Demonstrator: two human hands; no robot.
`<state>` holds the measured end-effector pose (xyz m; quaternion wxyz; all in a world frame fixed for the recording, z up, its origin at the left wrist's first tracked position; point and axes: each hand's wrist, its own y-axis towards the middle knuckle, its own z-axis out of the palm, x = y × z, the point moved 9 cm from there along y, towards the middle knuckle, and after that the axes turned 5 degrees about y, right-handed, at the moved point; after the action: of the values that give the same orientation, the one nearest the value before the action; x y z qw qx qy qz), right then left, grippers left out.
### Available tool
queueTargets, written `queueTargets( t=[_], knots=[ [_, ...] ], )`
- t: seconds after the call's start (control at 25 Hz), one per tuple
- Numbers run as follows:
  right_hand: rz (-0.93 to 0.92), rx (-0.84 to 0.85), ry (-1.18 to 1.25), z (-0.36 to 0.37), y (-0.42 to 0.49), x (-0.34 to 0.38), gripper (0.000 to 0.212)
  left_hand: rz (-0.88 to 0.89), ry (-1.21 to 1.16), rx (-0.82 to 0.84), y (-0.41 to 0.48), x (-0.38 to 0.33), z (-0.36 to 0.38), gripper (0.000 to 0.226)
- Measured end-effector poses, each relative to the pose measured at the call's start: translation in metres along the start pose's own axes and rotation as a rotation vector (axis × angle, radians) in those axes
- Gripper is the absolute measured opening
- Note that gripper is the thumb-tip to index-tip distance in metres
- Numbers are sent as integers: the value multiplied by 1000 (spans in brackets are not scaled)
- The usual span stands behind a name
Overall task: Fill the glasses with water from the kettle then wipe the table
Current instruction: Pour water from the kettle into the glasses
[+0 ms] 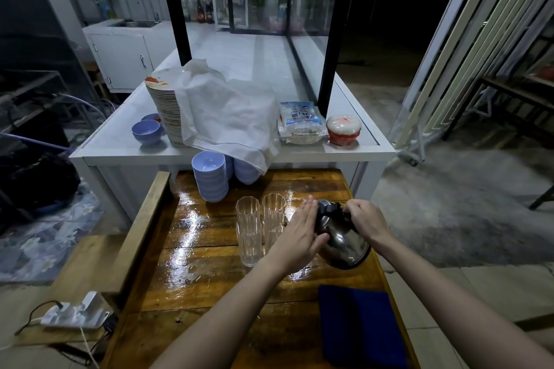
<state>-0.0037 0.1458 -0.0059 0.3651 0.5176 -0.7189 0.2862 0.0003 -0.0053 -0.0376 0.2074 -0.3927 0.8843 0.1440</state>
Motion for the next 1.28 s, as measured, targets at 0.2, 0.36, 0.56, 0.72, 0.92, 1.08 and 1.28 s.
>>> queueTargets(
  t=[0.2,0.36,0.56,0.72,0.92,1.08,1.28],
  knots=[
    [-32,22,-33,-1,1,9,37,-10,-37,0,1,1,1,75],
    [-40,5,-42,-4,3,9,39,-24,-42,-1,2,-1,0,75],
    [-52,-6,-37,-5,5,6,38,-23,-42,-1,1,-4,-1,75],
    [-59,-13,-48,-5,6,6,37,-30,-49,-4,0,-4,-1,74],
    [-85,-13,-90,-5,9,12,36,-39,-53,-15,-1,-5,-4,74],
    [-98,-20,-112,-6,10,14,36,-48,-64,-26,0,-5,-5,74],
    [-113,-29,-109,-8,10,16,37,-49,-85,-45,2,-7,-4,72]
  ],
)
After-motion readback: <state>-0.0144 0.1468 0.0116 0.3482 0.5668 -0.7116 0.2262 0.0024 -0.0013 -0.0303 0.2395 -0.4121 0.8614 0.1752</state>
